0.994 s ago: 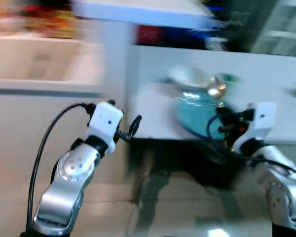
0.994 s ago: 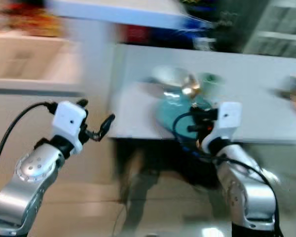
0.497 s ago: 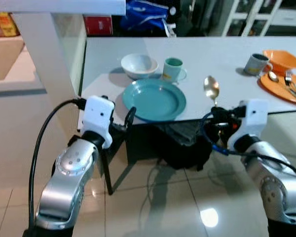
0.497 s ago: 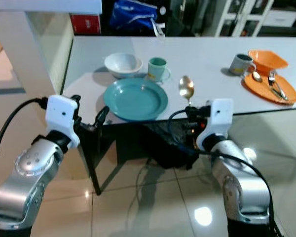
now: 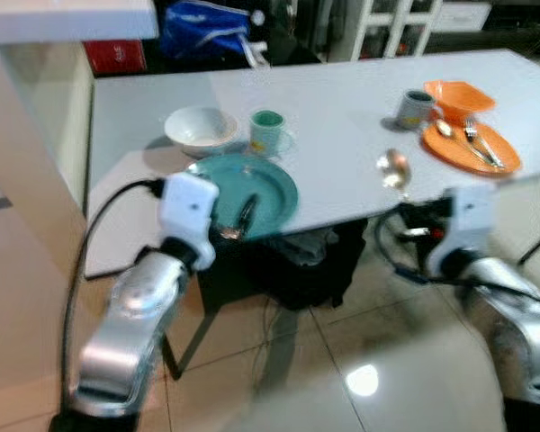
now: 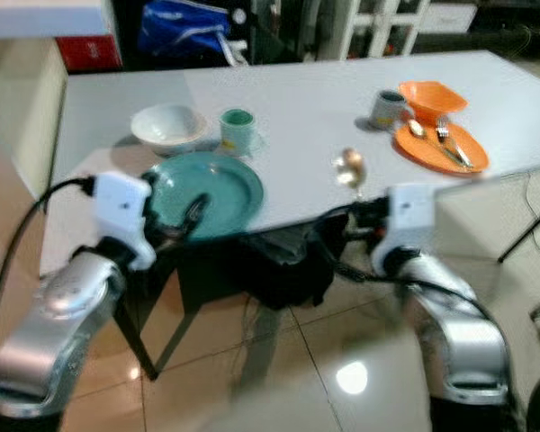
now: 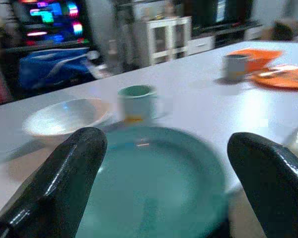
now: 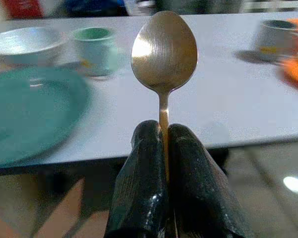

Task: Setting the table

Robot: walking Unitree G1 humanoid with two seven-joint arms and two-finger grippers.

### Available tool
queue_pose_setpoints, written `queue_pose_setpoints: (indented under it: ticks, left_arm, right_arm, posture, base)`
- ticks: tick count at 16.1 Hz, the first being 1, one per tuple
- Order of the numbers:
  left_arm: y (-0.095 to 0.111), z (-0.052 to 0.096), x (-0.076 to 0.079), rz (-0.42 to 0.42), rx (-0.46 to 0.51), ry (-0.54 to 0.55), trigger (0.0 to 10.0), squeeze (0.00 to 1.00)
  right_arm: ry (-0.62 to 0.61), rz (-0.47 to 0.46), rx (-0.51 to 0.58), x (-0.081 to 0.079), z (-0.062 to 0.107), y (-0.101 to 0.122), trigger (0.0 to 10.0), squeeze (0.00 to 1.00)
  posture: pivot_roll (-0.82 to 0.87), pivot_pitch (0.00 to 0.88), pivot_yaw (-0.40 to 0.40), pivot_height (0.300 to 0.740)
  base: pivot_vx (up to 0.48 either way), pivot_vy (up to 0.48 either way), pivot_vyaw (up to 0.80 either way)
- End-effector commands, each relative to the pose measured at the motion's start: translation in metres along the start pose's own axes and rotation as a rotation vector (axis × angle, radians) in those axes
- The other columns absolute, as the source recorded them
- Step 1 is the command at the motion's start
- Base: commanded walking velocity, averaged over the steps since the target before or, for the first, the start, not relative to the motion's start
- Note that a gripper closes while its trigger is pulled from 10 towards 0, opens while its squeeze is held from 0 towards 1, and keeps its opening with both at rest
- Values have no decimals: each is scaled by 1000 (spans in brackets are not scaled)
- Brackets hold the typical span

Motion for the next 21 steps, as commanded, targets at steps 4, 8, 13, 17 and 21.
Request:
queue_pose_setpoints:
  ticks: [4, 8, 13, 17, 21]
  left_arm:
    - [3, 2, 1, -3, 9, 0, 10000, 0]
    - [4, 5, 1, -10, 5, -4, 10000, 0]
    - [4, 11, 9, -46, -22, -108, 10000, 0]
    - [4, 28, 32, -6, -66, -404, 10000, 0]
    - [3, 27, 38, -9, -100, -469, 10000, 0]
  right_arm:
    - [106, 60, -26, -5, 0, 0, 10000, 0]
    - [121, 79, -41, -2, -3, -2, 10000, 0]
    - [81, 81, -61, 10, -12, 0, 10000, 0]
    - [2, -4, -184, 24, -27, -12, 10000, 0]
    - [22, 8, -194, 28, -54, -10, 10000, 0]
  posture:
    - [-31, 0, -61, 740]
    - [-26, 0, -63, 740]
    - [-15, 0, -67, 740]
    - [-19, 0, -56, 740]
    - [-17, 2, -51, 740]
  base:
    - [367, 0, 0]
    - [367, 0, 0]
    - [203, 0, 0]
    - [0, 0, 0]
    - [0, 0, 0]
Point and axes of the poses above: a point about 5 cm out from each wrist's last joint towards the gripper, its own z axis pointing back from the gripper into the wrist, its own y axis along the axis of the wrist's last joint, x = y × z, the point moved 1 cm from there along -z, pointing out of the wrist towards the gripper, and after that the axes turned 13 degrees about z, right-handed, at the moved point
